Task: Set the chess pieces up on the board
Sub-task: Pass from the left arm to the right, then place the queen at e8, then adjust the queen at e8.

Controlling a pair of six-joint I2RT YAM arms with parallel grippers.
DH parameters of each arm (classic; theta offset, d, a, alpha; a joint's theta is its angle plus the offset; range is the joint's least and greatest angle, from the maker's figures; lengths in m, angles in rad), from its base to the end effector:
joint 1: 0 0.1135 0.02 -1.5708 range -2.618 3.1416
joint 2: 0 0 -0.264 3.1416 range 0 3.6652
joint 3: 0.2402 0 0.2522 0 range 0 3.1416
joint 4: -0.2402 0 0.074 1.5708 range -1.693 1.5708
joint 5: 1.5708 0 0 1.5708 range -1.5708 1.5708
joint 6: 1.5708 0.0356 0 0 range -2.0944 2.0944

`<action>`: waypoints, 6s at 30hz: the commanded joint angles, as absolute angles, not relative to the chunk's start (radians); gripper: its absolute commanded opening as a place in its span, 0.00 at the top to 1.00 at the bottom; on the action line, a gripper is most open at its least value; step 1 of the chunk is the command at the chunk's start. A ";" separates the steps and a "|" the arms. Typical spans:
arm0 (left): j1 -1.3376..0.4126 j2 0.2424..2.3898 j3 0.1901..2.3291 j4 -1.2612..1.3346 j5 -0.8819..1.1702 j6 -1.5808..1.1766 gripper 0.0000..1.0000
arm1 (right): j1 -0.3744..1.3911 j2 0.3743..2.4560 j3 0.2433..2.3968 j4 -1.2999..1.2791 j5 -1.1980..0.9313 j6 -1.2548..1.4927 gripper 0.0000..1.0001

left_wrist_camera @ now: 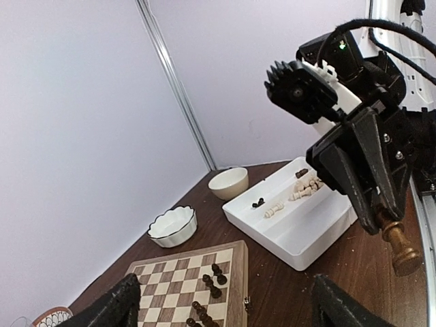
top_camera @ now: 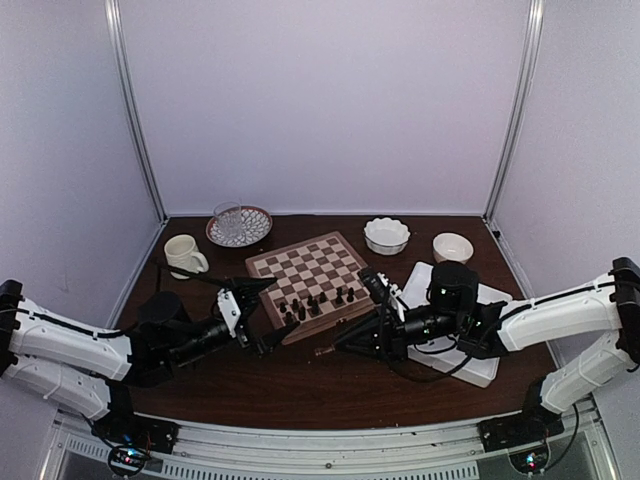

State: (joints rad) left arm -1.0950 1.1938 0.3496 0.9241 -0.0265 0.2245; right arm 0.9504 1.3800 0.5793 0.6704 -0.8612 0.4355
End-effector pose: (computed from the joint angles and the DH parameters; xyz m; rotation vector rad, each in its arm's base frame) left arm 0.1106 -0.2126 0.2245 0.9196 1.2213 -0.6798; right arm 0.1408 0.2435 0.2260 -1.1918 1.5987 1.6903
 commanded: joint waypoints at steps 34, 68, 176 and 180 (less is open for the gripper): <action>-0.770 1.063 0.411 0.455 -0.337 -0.296 0.02 | 0.945 1.714 1.444 -0.709 -0.007 0.120 1.00; -0.770 1.068 0.405 0.463 -0.295 -0.251 0.05 | 0.906 2.338 2.222 -1.196 0.079 0.050 1.00; -0.770 1.112 0.477 0.394 -0.161 -0.235 0.06 | 0.859 1.902 1.086 0.083 0.016 0.250 1.00; -0.772 1.108 0.477 0.393 -0.164 -0.232 0.06 | 0.858 1.924 1.094 0.083 0.014 0.252 1.00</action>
